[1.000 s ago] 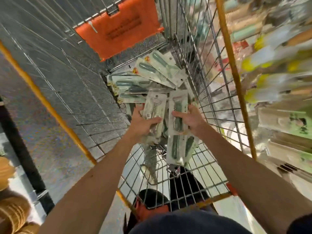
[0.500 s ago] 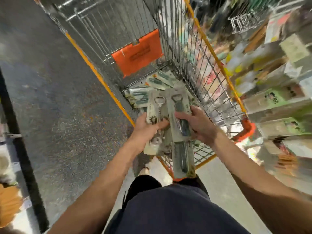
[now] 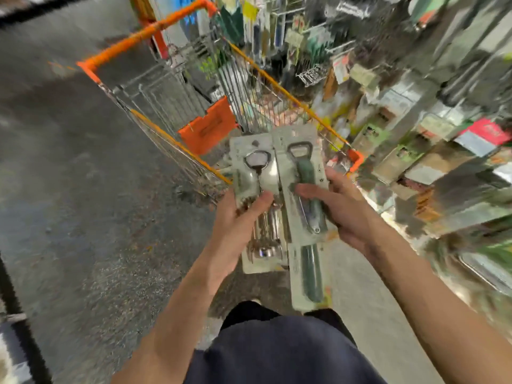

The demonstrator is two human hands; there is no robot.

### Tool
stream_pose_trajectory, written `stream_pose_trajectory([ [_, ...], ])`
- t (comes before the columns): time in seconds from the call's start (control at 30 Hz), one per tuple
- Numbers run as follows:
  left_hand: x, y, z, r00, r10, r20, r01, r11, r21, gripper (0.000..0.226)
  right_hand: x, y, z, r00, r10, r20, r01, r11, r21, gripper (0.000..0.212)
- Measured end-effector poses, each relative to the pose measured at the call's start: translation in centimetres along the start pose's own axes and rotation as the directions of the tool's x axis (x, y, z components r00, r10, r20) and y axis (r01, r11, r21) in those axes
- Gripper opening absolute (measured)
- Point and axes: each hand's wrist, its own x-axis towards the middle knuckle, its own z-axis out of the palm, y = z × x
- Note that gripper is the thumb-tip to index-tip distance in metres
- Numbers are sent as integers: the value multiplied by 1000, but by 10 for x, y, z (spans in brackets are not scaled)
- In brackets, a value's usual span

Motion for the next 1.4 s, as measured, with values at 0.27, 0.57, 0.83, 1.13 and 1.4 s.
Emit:
stream_pose_trajectory([
  [0.27, -63, 16, 136, 931, 142, 335, -172, 983, 60, 45, -166, -32, -89, 925, -221, -308, 226, 974, -21, 47],
  [0.57, -224, 10, 351, 679, 226, 699, -277, 960, -41, 29, -433, -30, -198, 622, -439, -649, 389, 892, -231, 38],
  [0.83, -356, 25, 497, 422, 339, 841, -407, 900, -159, 40, -623, -48, -261, 273, -603, -749, 429, 773, -466, 43],
  [1.13, -428, 28, 630, 262, 357, 896, -463, 861, -208, 17, -721, -50, -342, 79, -589, -804, 477, 730, -489, 41],
  [1.4, -460, 12, 762, 205, 429, 880, -467, 833, -298, 39, -773, -58, -457, 52, -535, -843, 483, 752, -448, 33],
])
